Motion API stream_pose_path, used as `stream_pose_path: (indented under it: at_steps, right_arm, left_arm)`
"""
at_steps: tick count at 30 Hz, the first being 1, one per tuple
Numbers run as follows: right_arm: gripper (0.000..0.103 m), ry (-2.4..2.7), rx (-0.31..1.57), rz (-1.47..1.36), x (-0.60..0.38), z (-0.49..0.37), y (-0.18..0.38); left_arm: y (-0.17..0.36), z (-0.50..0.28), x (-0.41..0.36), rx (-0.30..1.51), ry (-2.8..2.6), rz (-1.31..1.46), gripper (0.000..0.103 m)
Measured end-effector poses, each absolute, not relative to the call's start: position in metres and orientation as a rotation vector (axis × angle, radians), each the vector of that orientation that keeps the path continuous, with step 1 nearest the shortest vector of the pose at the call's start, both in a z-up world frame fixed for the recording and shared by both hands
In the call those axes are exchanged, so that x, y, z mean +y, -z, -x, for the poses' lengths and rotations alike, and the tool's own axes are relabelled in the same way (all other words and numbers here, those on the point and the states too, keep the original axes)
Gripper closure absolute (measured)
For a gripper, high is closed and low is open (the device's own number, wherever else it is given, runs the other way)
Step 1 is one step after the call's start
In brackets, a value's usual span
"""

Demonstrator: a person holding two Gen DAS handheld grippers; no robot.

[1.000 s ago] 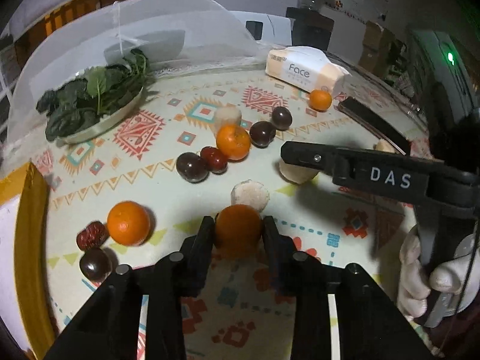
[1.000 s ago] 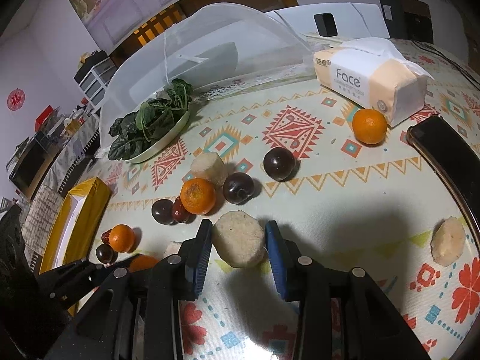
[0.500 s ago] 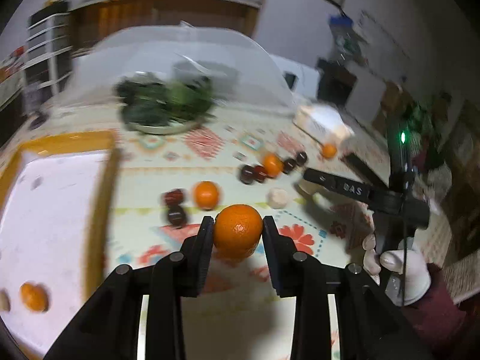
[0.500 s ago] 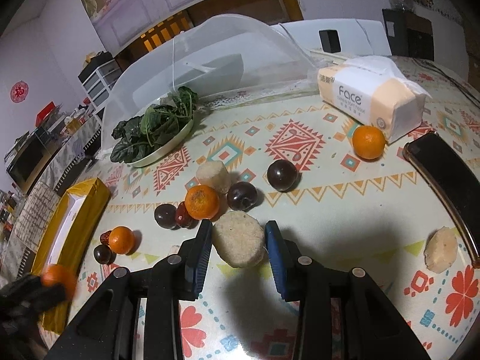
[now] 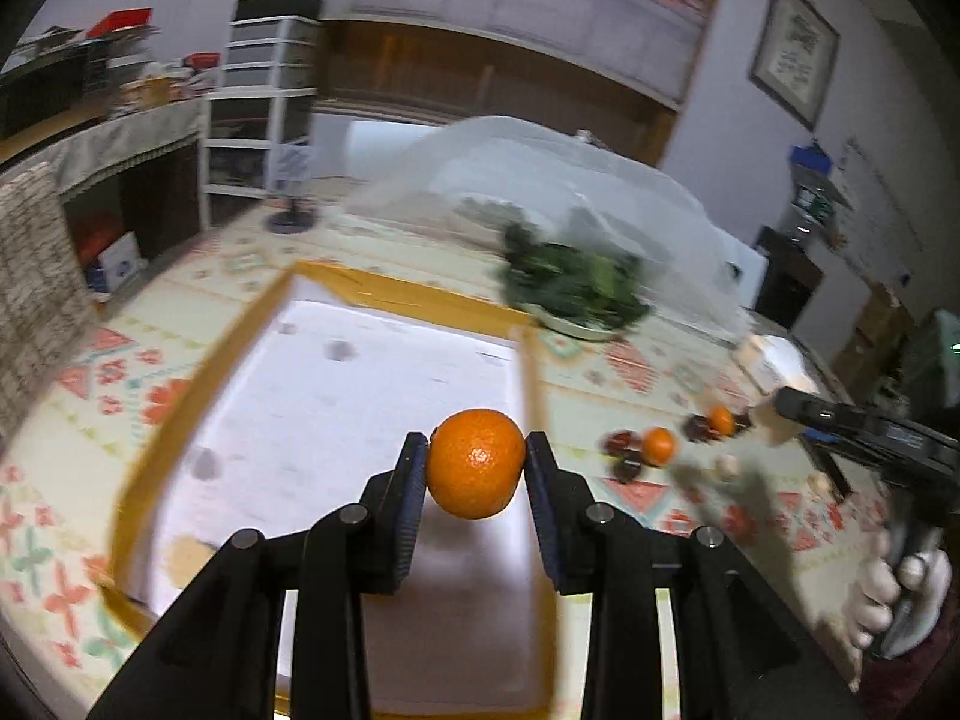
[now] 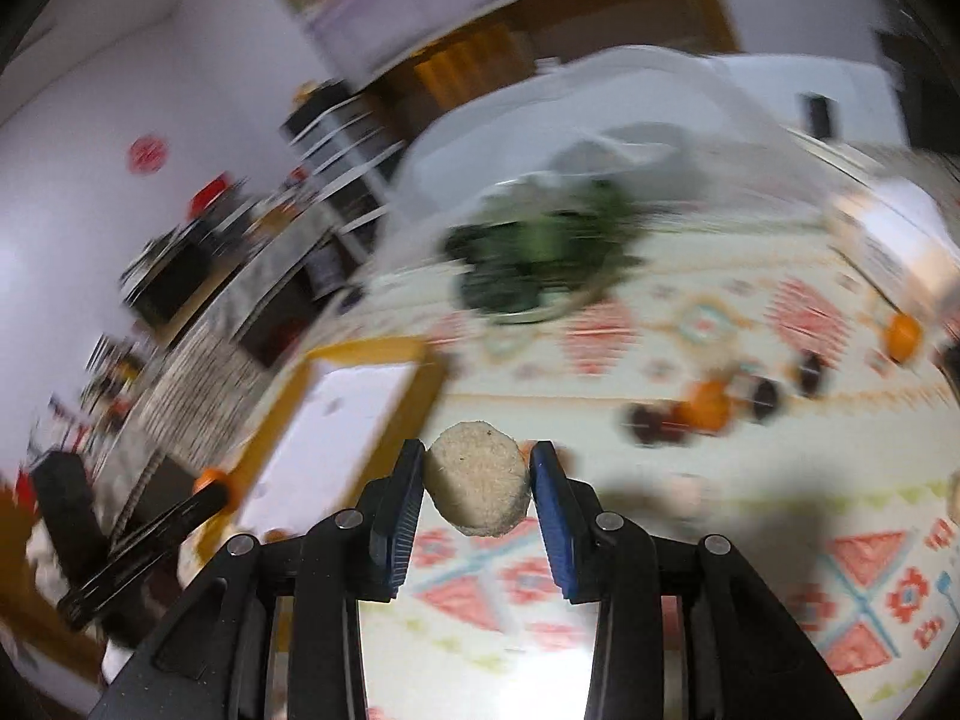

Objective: Organize fruits
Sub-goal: 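Carry both items to the white tray and open both tools to release them, then grasp a mandarin with the left tool while the right tool grasps a rice cake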

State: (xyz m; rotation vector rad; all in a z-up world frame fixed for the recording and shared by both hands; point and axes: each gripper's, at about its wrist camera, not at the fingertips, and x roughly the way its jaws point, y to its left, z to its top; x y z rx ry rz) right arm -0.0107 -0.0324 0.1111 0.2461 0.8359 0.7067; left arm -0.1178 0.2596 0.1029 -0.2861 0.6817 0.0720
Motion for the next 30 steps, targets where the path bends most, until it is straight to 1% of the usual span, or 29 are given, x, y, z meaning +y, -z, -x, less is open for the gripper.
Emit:
stream_pose_path:
  at_steps: [3,6,10,17,22,25,26,28,29,30]
  right_arm:
    - [0.064,-0.800,0.868,-0.195,0.026,0.016,-0.114]
    - [0.064,-0.848,0.902,-0.146,0.074,0.019,-0.104]
    - [0.064,-0.879,0.982,-0.080,0.136,0.016,-0.072]
    - [0.064,-0.863,1.040,0.022,0.186,0.013,-0.032]
    - [0.063,-0.859,1.011,0.078,0.200,0.019,-0.032]
    - [0.063,-0.854,0.988,0.094,0.201,0.022,-0.035]
    - [0.063,-0.855,0.985,0.090,0.200,0.023,-0.036]
    - [0.062,-0.856,0.977,0.071,0.195,0.023,-0.040]
    - [0.059,-0.856,0.972,0.061,0.192,0.023,-0.042]
    - [0.057,-0.858,0.966,0.051,0.189,0.024,-0.044]
  left_arm:
    - [-0.099,0.113,0.285,0.703,-0.110,0.282,0.071]
    - [-0.091,0.105,0.307,0.728,-0.139,0.281,0.071]
    - [-0.073,0.092,0.329,0.771,-0.159,0.303,0.071]
    - [-0.055,0.082,0.352,0.825,-0.176,0.350,0.071]
    - [-0.051,0.083,0.359,0.831,-0.177,0.380,0.071]
    - [-0.053,0.086,0.361,0.820,-0.179,0.397,0.065]
    - [-0.055,0.087,0.361,0.818,-0.180,0.402,0.061]
    - [-0.062,0.091,0.359,0.800,-0.177,0.410,0.058]
    - [-0.065,0.094,0.358,0.790,-0.179,0.412,0.055]
    - [-0.070,0.097,0.357,0.781,-0.182,0.416,0.048]
